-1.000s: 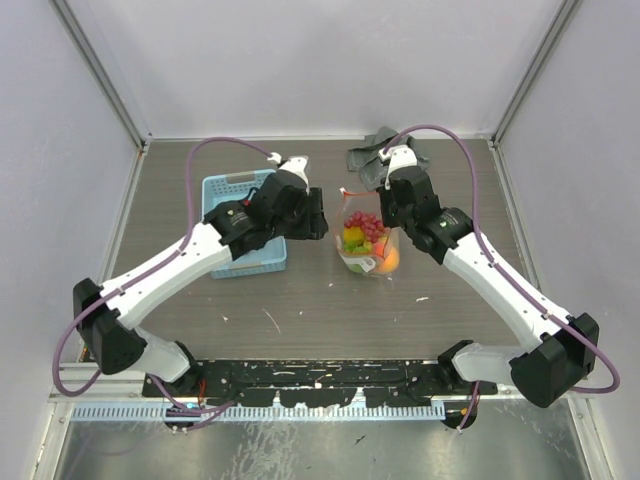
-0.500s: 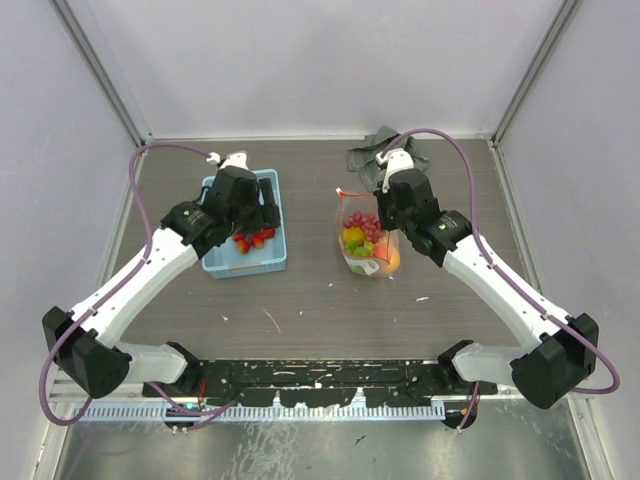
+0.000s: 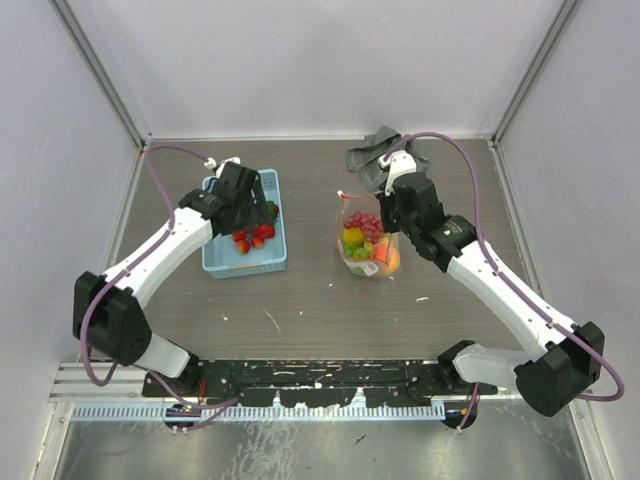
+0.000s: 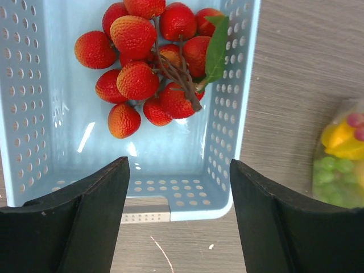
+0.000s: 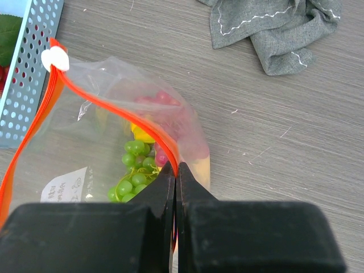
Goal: Place the food in the zip-top bag and seal the zipper
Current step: Pick up the fake fruit from the bin.
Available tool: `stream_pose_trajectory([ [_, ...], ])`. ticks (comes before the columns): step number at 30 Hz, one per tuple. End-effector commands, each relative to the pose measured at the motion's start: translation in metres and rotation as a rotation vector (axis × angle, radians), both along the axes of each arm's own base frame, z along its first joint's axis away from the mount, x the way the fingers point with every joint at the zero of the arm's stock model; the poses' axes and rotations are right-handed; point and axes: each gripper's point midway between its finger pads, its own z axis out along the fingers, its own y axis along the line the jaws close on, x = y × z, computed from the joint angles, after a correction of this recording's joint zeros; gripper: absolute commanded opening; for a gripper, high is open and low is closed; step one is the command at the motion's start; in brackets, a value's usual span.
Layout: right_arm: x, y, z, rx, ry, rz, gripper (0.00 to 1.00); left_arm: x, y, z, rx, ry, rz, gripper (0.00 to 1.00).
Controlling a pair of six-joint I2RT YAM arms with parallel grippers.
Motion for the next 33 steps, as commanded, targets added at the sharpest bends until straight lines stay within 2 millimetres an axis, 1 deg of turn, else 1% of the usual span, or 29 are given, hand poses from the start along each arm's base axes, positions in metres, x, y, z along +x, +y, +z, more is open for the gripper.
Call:
stream_pose_trajectory([
  [1, 0.003, 0.002, 0.018, 0.038, -0.078, 0.008, 0.00, 0.024, -0.001, 0.001, 0.017, -0.011, 0.006, 0.71],
  [3, 0.004, 0.002, 0.014, 0.034, -0.076, 0.010, 0.01, 0.032, 0.002, -0.005, 0.042, 0.012, 0.007, 0.69],
  [5, 0.004, 0.002, 0.012, 0.025, -0.070, 0.012, 0.00, 0.042, 0.003, -0.007, 0.053, 0.011, 0.009, 0.65],
  [7, 0.003, 0.007, 0.010, 0.035, -0.060, 0.043, 0.00, 0.051, 0.003, -0.011, 0.053, 0.023, 0.005, 0.62],
  [12, 0.004, 0.008, 0.007, 0.027, -0.063, 0.049, 0.00, 0.066, 0.001, -0.023, 0.061, 0.060, -0.004, 0.54],
  [14, 0.004, 0.007, 0.006, 0.020, -0.062, 0.045, 0.00, 0.069, -0.002, -0.028, 0.063, 0.075, -0.012, 0.51],
  [18, 0.005, 0.006, 0.006, 0.020, -0.070, 0.045, 0.00, 0.068, -0.005, -0.039, 0.064, 0.113, -0.022, 0.50],
  [22, 0.005, 0.007, 0.004, 0.019, -0.068, 0.047, 0.00, 0.068, -0.008, -0.047, 0.053, 0.133, -0.030, 0.45],
  [24, 0.005, 0.008, 0.003, 0.019, -0.065, 0.050, 0.00, 0.066, -0.009, -0.049, 0.053, 0.147, -0.031, 0.39],
  [27, 0.005, 0.006, 0.001, 0.012, -0.061, 0.047, 0.00, 0.065, -0.006, -0.048, 0.054, 0.133, -0.019, 0.25],
  [29, 0.005, 0.005, 0.000, 0.010, -0.061, 0.042, 0.00, 0.063, -0.004, -0.045, 0.055, 0.126, -0.014, 0.15],
  [31, 0.004, 0.005, 0.001, 0.012, -0.062, 0.042, 0.00, 0.060, -0.001, -0.039, 0.059, 0.110, -0.007, 0.05],
  [32, 0.004, 0.006, 0.001, 0.014, -0.064, 0.045, 0.00, 0.058, 0.002, -0.031, 0.058, 0.091, -0.003, 0.02],
  [33, 0.004, 0.006, 0.001, 0.014, -0.063, 0.045, 0.00, 0.056, 0.004, -0.029, 0.063, 0.082, 0.002, 0.00],
])
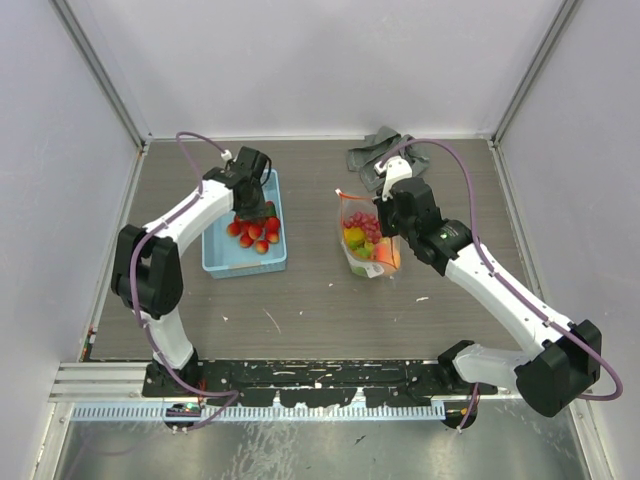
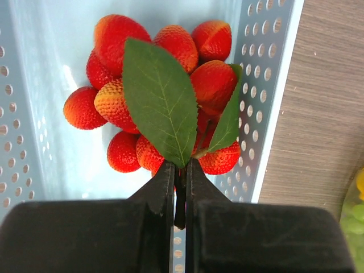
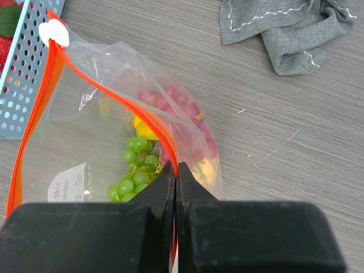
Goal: Place the food in the zip-top bag and seal the zipper
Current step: Pick up the fake fruit from the bin.
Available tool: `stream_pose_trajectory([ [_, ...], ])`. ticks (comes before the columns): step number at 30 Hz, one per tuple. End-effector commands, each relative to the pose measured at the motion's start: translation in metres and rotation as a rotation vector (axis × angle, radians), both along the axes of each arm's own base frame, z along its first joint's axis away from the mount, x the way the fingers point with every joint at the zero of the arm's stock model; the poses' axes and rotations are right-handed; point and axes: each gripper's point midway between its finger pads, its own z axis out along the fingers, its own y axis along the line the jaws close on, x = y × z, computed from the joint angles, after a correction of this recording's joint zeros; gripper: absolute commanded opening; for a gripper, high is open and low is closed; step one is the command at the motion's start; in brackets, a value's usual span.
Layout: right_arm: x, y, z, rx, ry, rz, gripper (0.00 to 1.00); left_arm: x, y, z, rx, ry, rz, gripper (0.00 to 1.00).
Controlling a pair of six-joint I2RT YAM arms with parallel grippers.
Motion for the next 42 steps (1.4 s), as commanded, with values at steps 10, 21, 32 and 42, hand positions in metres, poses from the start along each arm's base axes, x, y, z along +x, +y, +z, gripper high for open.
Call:
stream_pose_trajectory([
  [10, 0.007, 0.004, 0.016, 0.042, -0.071, 0.004, 0.00, -0.029, 0.015, 0.099, -0.095, -0.297, 0.006, 0.00],
  [21, 0.011, -0.005, 0.022, 0.033, -0.101, -0.049, 0.00, -0.063, -0.018, 0.164, -0.292, -0.482, -0.128, 0.00],
  [32, 0.012, -0.005, 0.021, 0.070, -0.109, -0.084, 0.00, -0.106, -0.085, 0.217, -0.493, -0.651, -0.366, 0.00],
  [42, 0.011, -0.003, 0.020, 0.095, -0.104, -0.083, 0.00, -0.139, -0.128, 0.261, -0.665, -0.755, -0.501, 0.00],
])
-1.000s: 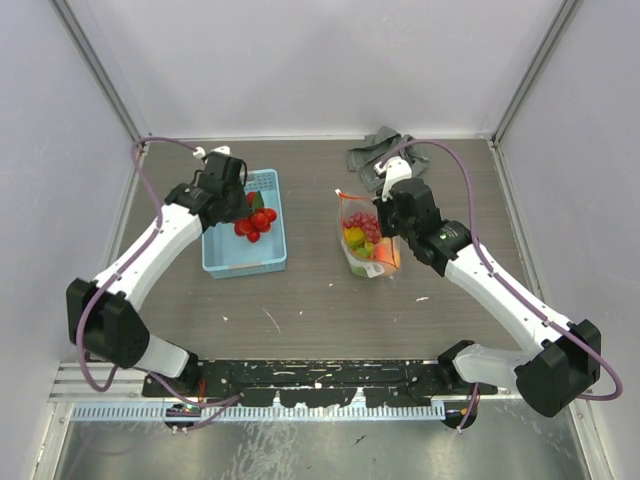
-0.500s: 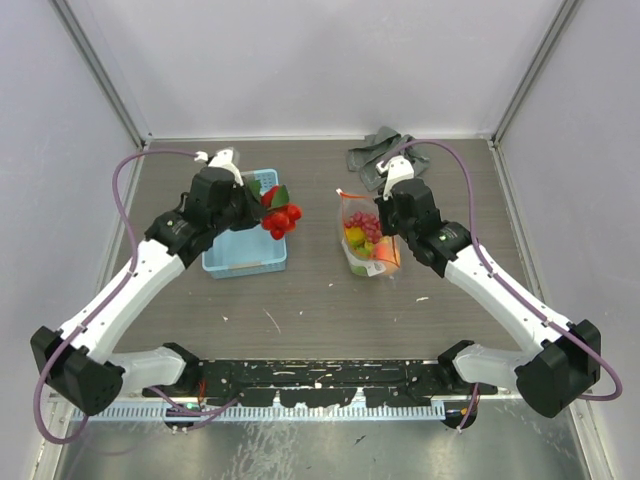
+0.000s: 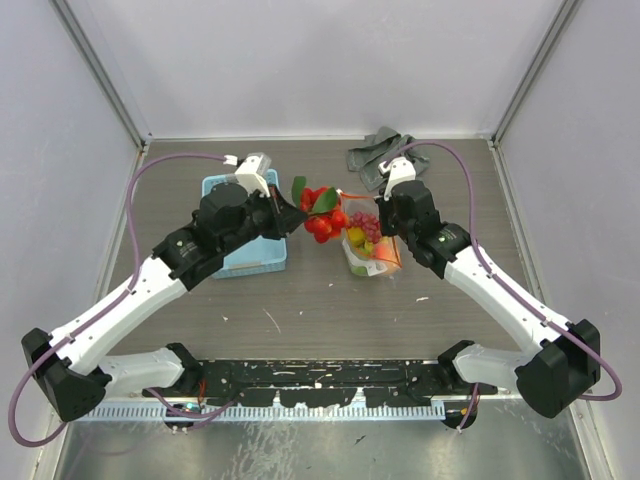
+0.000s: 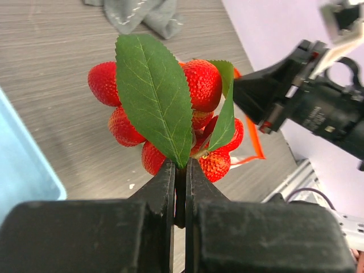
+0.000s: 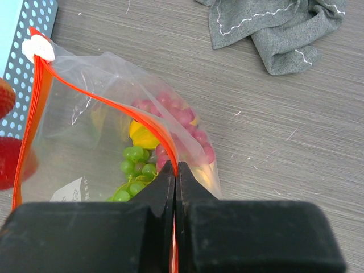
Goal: Place the food in the zip-top bag and seal the zipper
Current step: Pick up the fake fruit from the bin, then place the fake fruit in the zipper food storage bag.
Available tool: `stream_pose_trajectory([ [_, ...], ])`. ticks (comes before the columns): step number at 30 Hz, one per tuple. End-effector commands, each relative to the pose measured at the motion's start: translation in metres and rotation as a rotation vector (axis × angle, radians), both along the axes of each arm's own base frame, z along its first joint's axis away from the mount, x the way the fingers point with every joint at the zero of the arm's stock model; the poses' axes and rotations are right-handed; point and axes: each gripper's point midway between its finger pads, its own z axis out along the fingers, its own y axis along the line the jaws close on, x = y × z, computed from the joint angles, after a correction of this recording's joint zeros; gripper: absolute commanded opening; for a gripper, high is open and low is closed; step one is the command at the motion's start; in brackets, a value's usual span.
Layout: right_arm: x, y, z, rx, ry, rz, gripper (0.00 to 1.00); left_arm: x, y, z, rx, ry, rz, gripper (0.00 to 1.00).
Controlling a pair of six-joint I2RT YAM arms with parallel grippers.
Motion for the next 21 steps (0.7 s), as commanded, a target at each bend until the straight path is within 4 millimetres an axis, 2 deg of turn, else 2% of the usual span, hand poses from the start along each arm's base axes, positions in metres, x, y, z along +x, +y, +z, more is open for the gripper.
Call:
stream_pose_trajectory([
  [1, 0.005, 0.001, 0.024, 0.065, -0.081, -0.022, 0.00, -0.011, -0.017, 0.070, -0.199, -0.165, -0.064, 0.00],
  [6, 0.004, 0.002, 0.023, 0.071, -0.079, -0.019, 0.00, -0.024, -0.029, 0.089, -0.284, -0.197, -0.132, 0.00],
  [12, 0.003, 0.002, 0.025, 0.077, -0.082, -0.015, 0.00, -0.034, -0.040, 0.103, -0.343, -0.218, -0.183, 0.00],
  [15, 0.003, 0.003, 0.025, 0.080, -0.084, -0.015, 0.00, -0.033, -0.045, 0.100, -0.347, -0.207, -0.190, 0.00],
  [21, 0.002, 0.002, 0.026, 0.088, -0.085, -0.017, 0.00, -0.031, -0.054, 0.080, -0.339, -0.153, -0.198, 0.00],
])
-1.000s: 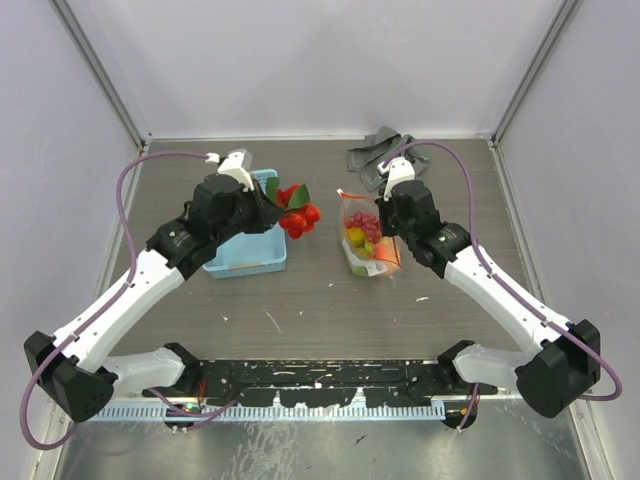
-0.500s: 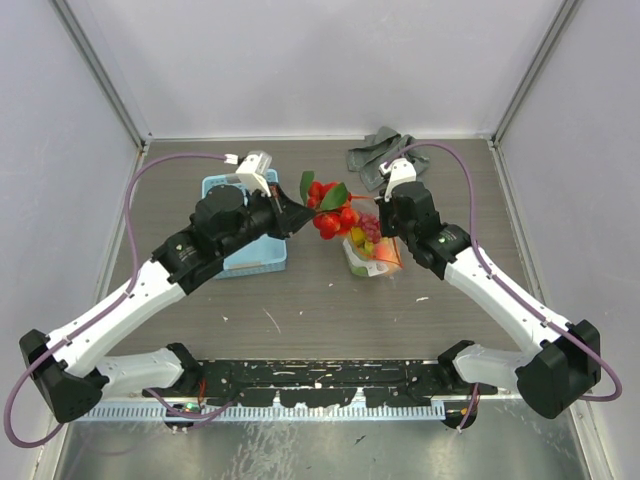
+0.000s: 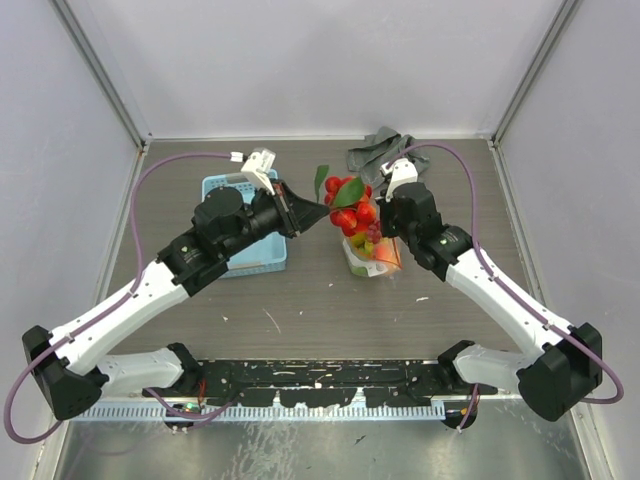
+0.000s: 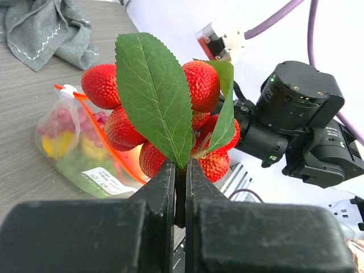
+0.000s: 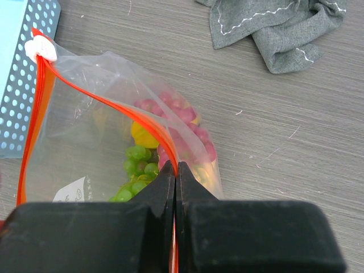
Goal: Place the food in the zip-top bag and seal the zipper
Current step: Place the fake fruit in the zipper food storage bag.
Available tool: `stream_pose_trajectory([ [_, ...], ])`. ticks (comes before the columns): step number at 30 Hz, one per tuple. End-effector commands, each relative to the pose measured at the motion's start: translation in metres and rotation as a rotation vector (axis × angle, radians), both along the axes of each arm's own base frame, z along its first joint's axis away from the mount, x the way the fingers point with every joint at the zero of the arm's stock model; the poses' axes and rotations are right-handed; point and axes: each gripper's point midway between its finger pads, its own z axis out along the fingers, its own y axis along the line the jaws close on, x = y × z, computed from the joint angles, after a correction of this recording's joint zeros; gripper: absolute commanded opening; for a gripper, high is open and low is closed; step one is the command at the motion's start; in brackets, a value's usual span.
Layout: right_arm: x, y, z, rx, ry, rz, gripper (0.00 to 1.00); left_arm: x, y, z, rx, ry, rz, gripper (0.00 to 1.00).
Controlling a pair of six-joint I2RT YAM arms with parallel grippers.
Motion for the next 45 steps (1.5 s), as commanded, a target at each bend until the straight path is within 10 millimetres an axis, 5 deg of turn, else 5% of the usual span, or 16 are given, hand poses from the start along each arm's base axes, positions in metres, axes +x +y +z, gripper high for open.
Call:
stream_pose_trajectory([
  [1, 0.004, 0.003, 0.026, 0.067, -0.082, -0.010, 0.00, -0.002, -0.009, 0.016, -0.086, -0.030, -0.026, 0.00],
  [11, 0.005, 0.004, 0.026, 0.083, -0.084, -0.014, 0.00, 0.005, -0.012, -0.032, 0.028, 0.093, -0.002, 0.00],
  [18, 0.005, 0.006, 0.027, 0.095, -0.087, -0.011, 0.00, 0.011, -0.004, -0.046, 0.090, 0.115, 0.048, 0.00],
  [28, 0.007, 0.010, 0.024, 0.111, -0.081, -0.004, 0.00, -0.003, -0.026, -0.001, -0.072, 0.015, -0.089, 0.00],
  [34, 0.004, 0.017, 0.025, 0.134, -0.076, 0.029, 0.00, -0.006, -0.036, 0.006, -0.114, -0.011, -0.123, 0.00],
  [45, 0.003, 0.016, 0.027, 0.141, -0.084, 0.026, 0.00, 0.009, -0.032, -0.061, 0.048, 0.115, -0.035, 0.00],
])
